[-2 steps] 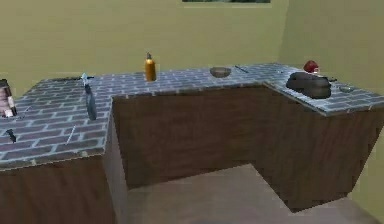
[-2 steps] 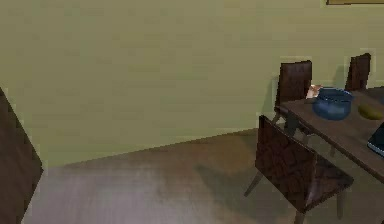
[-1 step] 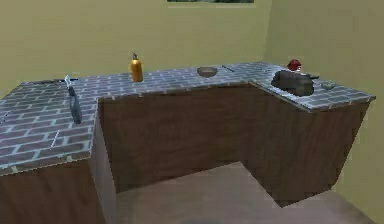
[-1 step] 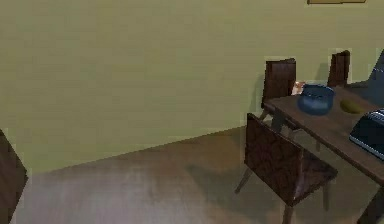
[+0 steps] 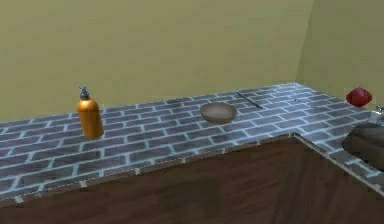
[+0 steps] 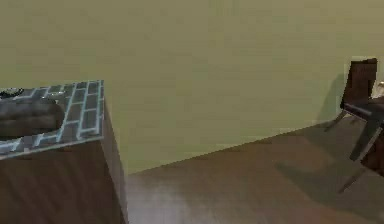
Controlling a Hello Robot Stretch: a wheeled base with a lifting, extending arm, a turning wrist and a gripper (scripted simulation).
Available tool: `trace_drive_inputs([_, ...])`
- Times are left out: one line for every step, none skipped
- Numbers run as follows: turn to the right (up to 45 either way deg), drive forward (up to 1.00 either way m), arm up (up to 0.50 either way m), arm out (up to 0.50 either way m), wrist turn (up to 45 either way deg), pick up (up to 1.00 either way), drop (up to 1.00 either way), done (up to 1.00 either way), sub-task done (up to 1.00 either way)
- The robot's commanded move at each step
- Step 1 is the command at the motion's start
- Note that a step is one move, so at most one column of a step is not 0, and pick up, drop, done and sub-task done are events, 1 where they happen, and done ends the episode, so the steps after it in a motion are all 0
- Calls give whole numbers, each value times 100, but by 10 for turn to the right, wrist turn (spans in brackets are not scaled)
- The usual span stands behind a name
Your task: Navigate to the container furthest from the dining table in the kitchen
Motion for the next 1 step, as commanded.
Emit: trace_drive_inputs([0, 0, 0, 0, 0, 0, 0, 100, 0])
